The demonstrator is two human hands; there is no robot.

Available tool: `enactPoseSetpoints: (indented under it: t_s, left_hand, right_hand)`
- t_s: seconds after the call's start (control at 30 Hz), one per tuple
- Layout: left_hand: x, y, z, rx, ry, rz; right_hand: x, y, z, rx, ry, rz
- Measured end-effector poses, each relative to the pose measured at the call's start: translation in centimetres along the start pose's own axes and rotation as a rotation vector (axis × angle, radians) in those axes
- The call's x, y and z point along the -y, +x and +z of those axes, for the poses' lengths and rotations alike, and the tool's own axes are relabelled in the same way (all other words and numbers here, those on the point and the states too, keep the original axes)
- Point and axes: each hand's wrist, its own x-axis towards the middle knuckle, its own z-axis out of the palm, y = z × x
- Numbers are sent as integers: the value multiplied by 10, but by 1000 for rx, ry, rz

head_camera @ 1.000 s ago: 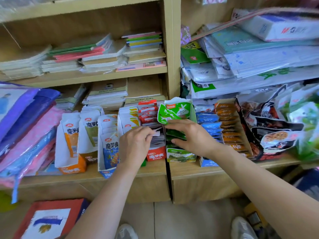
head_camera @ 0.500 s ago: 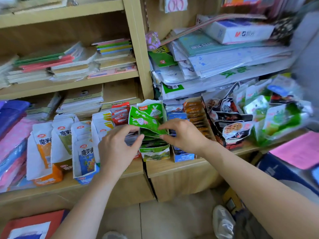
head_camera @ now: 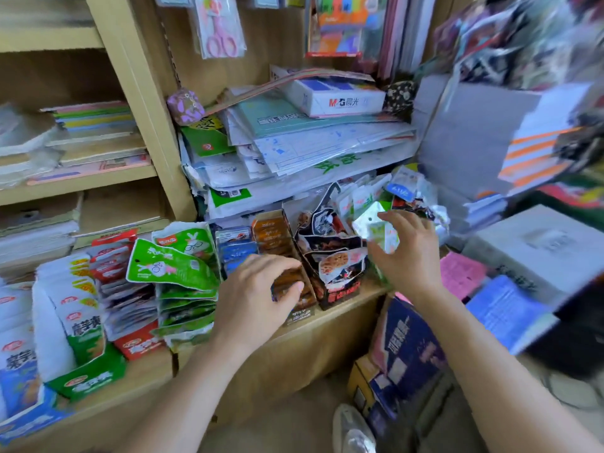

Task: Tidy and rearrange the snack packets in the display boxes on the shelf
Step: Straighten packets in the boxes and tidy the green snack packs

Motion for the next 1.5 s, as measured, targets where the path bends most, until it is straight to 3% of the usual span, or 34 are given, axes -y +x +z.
enactPoseSetpoints:
  t_s: [0.17, 0.33, 0.47, 0.6, 0.8, 0.87, 1.03, 1.1, 1.37, 1.5]
  left_hand:
    - [-17, 33, 49, 51, -11, 77]
    - [-29, 61, 89, 119, 186, 199]
    - [-18, 76, 104, 113, 272, 126]
    - [-15, 80, 107, 13, 291, 92]
    - [-16, 81, 105, -64, 260, 73]
    - [-16, 80, 105, -71, 254, 74]
    - [-13, 77, 107, -67, 166, 114]
    - [-12, 73, 108, -54, 103, 160]
    - [-2, 63, 108, -158, 9, 232]
    - [-4, 66, 105, -126, 61, 17]
  right_hand:
    - [-43, 18, 1, 378, -123, 242]
    - [-55, 21, 4, 629, 39, 231]
    - [-55, 19, 3, 719, 6, 135]
    - [-58, 19, -6, 661, 65, 146]
    - [-71, 46, -14, 79, 127, 318]
    - [-84, 62, -14, 67, 32, 327]
    - [-111, 93, -3, 328, -171, 274]
    - [-120, 96, 3, 338, -238, 228]
    - [-120, 73, -19, 22, -210, 0]
    - [-83, 65, -36, -73, -94, -50]
